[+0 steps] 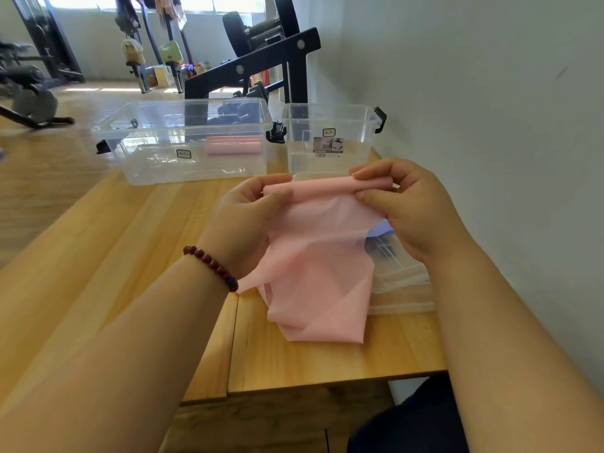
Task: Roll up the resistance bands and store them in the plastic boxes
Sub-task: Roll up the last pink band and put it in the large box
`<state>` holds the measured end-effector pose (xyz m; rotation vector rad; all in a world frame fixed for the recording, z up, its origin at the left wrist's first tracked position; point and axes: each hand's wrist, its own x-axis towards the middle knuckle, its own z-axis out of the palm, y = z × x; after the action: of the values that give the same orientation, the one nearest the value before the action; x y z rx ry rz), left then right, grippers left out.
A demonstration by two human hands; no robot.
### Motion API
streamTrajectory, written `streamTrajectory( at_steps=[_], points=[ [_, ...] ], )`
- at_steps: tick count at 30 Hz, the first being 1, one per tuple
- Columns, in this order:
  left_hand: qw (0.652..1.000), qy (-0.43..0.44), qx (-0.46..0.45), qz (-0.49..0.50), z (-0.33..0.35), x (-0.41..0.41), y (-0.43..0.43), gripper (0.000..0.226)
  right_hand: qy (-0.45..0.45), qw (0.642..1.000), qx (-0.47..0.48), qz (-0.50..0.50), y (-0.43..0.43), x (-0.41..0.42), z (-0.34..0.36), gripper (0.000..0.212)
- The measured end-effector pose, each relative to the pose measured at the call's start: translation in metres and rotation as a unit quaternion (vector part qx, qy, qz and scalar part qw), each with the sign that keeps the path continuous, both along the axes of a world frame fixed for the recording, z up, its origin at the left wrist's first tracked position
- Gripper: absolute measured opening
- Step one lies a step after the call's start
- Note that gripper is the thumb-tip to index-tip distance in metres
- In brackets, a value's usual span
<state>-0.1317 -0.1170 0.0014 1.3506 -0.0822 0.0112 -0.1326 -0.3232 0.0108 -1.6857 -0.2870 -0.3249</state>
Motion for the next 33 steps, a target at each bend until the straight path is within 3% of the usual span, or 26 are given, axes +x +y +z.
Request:
streamTrajectory(
  at_steps=[4, 11, 19, 25, 33],
  points=[
    [1.000, -0.010, -0.003, 0.012, 0.001, -0.002, 0.001, 0.017, 0.069, 0.996, 0.043, 0.033, 0.002, -0.001, -0.002, 0.018],
    [1.000, -0.007, 0.000, -0.015, -0.003, -0.007, 0.007, 0.018, 0.034, 0.999, 0.030, 0.002, 0.008, -0.004, -0.005, 0.017],
    [0.996, -0.025, 0.081, 0.000, -0.014, -0.003, 0.008, 0.017, 0.040, 0.999, 0.024, 0.017, 0.007, -0.002, -0.009, 0.030],
    [0.991, -0.068, 0.111, 0.018, -0.016, 0.001, 0.012, 0.027, 0.085, 0.996, 0.012, 0.007, 0.009, 0.002, -0.011, 0.011],
    [0.995, -0.055, 0.084, -0.011, -0.016, -0.003, 0.017, 0.029, 0.069, 0.996, 0.049, -0.003, 0.015, -0.001, -0.009, 0.013]
  ],
)
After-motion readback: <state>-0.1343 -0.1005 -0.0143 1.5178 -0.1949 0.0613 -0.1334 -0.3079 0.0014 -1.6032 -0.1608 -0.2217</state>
